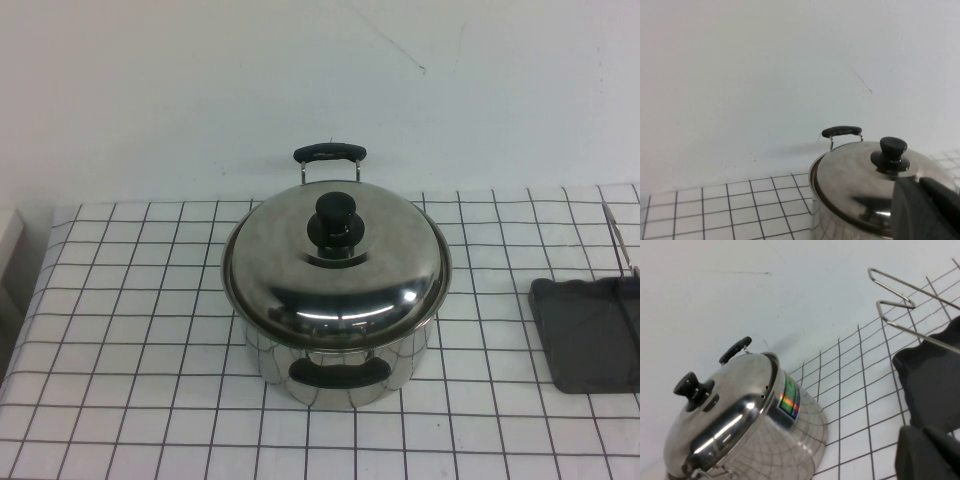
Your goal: Put pot lid on rack
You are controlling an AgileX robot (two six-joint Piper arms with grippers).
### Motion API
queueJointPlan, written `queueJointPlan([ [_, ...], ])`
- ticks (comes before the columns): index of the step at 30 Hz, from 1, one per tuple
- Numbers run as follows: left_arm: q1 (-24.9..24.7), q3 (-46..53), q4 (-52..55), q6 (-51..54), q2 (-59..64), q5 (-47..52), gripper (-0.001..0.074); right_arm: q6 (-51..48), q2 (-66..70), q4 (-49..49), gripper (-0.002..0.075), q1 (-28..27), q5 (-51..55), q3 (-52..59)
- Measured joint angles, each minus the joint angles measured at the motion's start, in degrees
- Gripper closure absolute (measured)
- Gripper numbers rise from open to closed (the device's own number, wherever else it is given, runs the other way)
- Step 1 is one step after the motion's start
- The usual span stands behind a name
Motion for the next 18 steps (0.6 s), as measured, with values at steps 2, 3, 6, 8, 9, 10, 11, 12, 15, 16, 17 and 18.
queueJointPlan([
  [2,0.0,-3.66,0.21,5.22,4.41,2.27,0.0737,-2.13,0.0,0.03,0.0729,0.0,-0.27,0.0],
  [3,0.0,-5.51,0.21,7.77,6.71,3.27,0.0737,-2.7,0.0,0.12,0.0729,0.0,-0.38,0.0],
  [6,0.0,-10.66,-0.94,14.45,13.24,6.05,0.0737,-3.8,0.0,0.25,0.0729,0.0,-0.24,0.0],
  [8,0.0,-13.1,-2.81,18.0,17.64,7.91,0.0737,-4.52,0.0,0.25,0.0729,0.0,0.37,0.0],
  [9,0.0,-14.49,-4.25,20.55,20.11,9.37,0.0737,-4.75,0.0,0.25,0.0729,0.0,0.89,0.0],
  [10,0.0,-15.96,-5.87,23.9,22.58,11.31,0.0737,-4.84,0.0,0.25,0.0729,0.0,1.45,0.0],
  [11,0.0,-16.82,-7.58,25.47,24.5,12.75,0.0737,-4.89,0.0,0.25,0.0729,0.0,1.84,0.0],
  [12,0.0,-17.52,-9.12,28.0,26.82,14.51,0.0737,-4.99,0.0,0.25,0.0729,0.0,2.52,0.0],
  [15,0.0,-18.77,-13.98,33.39,33.18,18.07,0.0737,-5.03,0.0,0.25,0.0729,0.0,4.35,0.0],
  [16,0.0,-18.77,-15.5,34.6,34.7,18.68,0.0737,-5.19,0.0,0.25,0.0729,0.0,4.78,0.0],
  [17,0.0,-18.77,-16.49,35.51,35.48,18.94,0.0737,-5.19,0.0,0.25,0.0729,0.0,5.1,0.0],
  [18,0.0,-18.77,-17.52,36.5,36.62,19.22,0.0737,-5.19,0.0,0.25,0.0729,0.0,5.35,0.0],
])
